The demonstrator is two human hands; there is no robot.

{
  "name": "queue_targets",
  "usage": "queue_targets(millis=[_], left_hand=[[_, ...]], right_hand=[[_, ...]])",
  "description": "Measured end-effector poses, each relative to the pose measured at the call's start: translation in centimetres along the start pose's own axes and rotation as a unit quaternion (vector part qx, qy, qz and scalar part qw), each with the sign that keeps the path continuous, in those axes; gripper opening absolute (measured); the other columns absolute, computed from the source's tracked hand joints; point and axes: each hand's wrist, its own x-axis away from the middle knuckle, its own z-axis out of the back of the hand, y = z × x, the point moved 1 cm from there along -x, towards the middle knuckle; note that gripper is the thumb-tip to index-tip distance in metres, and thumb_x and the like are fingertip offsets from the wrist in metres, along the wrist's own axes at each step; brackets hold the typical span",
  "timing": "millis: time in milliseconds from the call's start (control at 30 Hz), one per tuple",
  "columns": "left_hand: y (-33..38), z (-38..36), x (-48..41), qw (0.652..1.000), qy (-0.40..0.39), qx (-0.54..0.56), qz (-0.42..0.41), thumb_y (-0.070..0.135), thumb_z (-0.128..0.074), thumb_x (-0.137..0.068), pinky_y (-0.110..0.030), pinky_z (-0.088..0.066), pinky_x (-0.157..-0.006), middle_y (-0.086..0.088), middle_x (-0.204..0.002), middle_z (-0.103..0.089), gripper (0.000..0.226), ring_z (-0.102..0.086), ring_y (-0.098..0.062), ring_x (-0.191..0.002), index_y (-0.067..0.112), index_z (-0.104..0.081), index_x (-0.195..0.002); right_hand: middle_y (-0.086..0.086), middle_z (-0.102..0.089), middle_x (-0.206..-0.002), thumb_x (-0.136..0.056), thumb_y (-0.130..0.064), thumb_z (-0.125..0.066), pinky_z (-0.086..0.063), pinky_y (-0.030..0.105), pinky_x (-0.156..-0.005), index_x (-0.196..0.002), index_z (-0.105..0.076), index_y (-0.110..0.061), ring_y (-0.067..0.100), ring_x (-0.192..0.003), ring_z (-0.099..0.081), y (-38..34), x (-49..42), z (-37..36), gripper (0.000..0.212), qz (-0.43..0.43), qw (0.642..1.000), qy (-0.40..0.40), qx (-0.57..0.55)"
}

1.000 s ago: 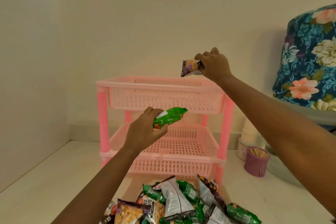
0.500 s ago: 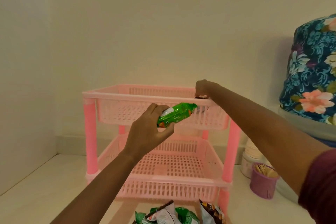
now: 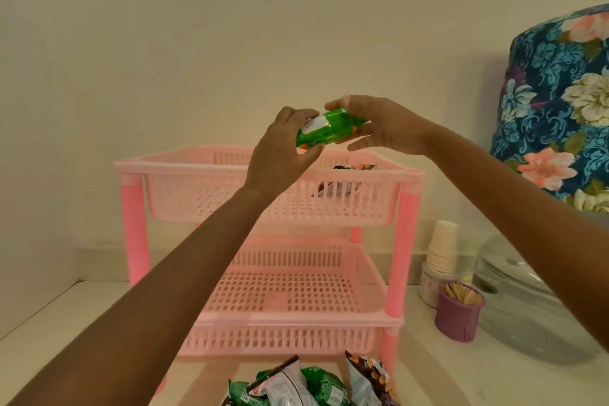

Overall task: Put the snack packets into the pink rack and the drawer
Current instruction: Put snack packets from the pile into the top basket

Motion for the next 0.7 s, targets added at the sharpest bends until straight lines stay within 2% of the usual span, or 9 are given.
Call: queue_targets(millis=[33, 67, 167, 233, 300, 400, 500, 600, 700], left_hand=[[0.1, -0.2, -0.3, 1.000, -0.021, -0.010, -0.012, 0.014, -0.065, -0.082, -0.033, -0.052, -0.081, -0.012, -0.118, -0.053, 0.045, -0.057, -0.023, -0.101, 0.011, -0.051, -0.125], [0.2, -0.4, -0.5, 0.999, -0.040, -0.022, -0.021, 0.014, -0.064, -0.083, -0.035, -0.052, -0.082, -0.011, -0.121, -0.052, 0.046, -0.057, -0.024, -0.102, 0.012, -0.050, -0.126], [0.3, -1.2, -0.6, 0.995, -0.075, -0.066, -0.009, 0.015, -0.059, -0.087, -0.039, -0.050, -0.088, -0.012, -0.130, -0.047, 0.052, -0.055, -0.028, -0.108, 0.014, -0.040, -0.135], [0.0, -1.6, -0.2, 0.991, -0.090, -0.100, 0.017, 0.021, -0.054, -0.090, -0.040, -0.044, -0.094, -0.014, -0.135, -0.043, 0.055, -0.051, -0.030, -0.115, 0.013, -0.032, -0.140], [-0.3, -1.8, 0.6, 0.984, -0.102, -0.138, 0.037, 0.028, -0.049, -0.093, -0.040, -0.040, -0.099, -0.015, -0.137, -0.043, 0.054, -0.049, -0.029, -0.119, 0.012, -0.031, -0.141], [-0.6, -2.0, 2.2, 0.981, -0.096, -0.164, 0.047, 0.030, -0.043, -0.095, -0.040, -0.033, -0.105, -0.014, -0.137, -0.047, 0.046, -0.049, -0.029, -0.120, 0.011, -0.039, -0.137], [-0.8, -2.2, 3.6, 0.976, -0.098, -0.190, 0.042, 0.031, -0.039, -0.096, -0.041, -0.020, -0.115, -0.012, -0.141, -0.046, 0.044, -0.040, -0.026, -0.131, 0.011, -0.041, -0.135], [-1.1, -2.2, 4.8, 0.967, -0.116, -0.226, 0.030, 0.032, -0.037, -0.096, -0.043, -0.006, -0.118, -0.011, -0.149, -0.035, 0.048, -0.021, -0.026, -0.143, 0.013, -0.033, -0.140], [-1.1, -2.3, 6.6, 0.967, -0.111, -0.226, 0.029, 0.030, -0.037, -0.096, -0.041, 0.002, -0.119, -0.009, -0.156, -0.019, 0.056, -0.008, -0.024, -0.146, 0.014, -0.019, -0.146]], right_hand=[[0.006, -0.061, -0.106, -0.092, -0.024, -0.053, -0.058, 0.018, -0.066, -0.108, -0.060, -0.023, 0.016, -0.085, -0.063, 0.0, 0.3, 0.3, 0.017, 0.005, 0.999, 0.007, 0.044], [0.006, -0.062, -0.104, -0.087, -0.015, -0.060, -0.058, 0.017, -0.066, -0.108, -0.060, -0.020, 0.015, -0.084, -0.062, 0.1, 0.4, 0.6, 0.021, 0.008, 0.997, 0.022, 0.073], [0.011, -0.061, -0.106, -0.081, -0.007, -0.067, -0.057, 0.018, -0.069, -0.112, -0.060, -0.012, 0.018, -0.087, -0.062, 0.9, 0.5, 1.3, 0.033, 0.004, 0.986, 0.089, 0.138], [0.017, -0.060, -0.112, -0.080, -0.006, -0.069, -0.056, 0.023, -0.073, -0.113, -0.060, -0.008, 0.022, -0.090, -0.060, 1.7, 0.3, 1.4, 0.035, -0.027, 0.969, 0.120, 0.212], [0.020, -0.061, -0.117, -0.080, -0.008, -0.070, -0.055, 0.029, -0.075, -0.113, -0.060, -0.006, 0.023, -0.090, -0.060, 2.9, 0.0, 1.0, 0.035, -0.083, 0.956, 0.113, 0.259], [0.014, -0.063, -0.118, -0.085, -0.018, -0.065, -0.047, 0.019, -0.066, -0.112, -0.063, -0.011, 0.018, -0.089, -0.057, 4.0, -0.3, -0.4, 0.028, -0.114, 0.924, 0.087, 0.354], [0.011, -0.064, -0.117, -0.089, -0.022, -0.058, -0.043, 0.015, -0.061, -0.113, -0.064, -0.012, 0.016, -0.088, -0.058, 4.1, -0.4, -1.1, 0.026, -0.133, 0.923, 0.072, 0.353], [0.011, -0.066, -0.116, -0.091, -0.023, -0.056, -0.048, 0.024, -0.075, -0.115, -0.064, -0.012, 0.020, -0.091, -0.062, 3.7, 0.1, -1.1, 0.027, -0.168, 0.917, 0.066, 0.355], [0.012, -0.064, -0.121, -0.089, -0.022, -0.059, -0.041, 0.028, -0.085, -0.114, -0.064, -0.009, 0.024, -0.108, -0.059, 3.3, 1.3, -1.1, 0.029, -0.139, 0.905, 0.136, 0.378]])
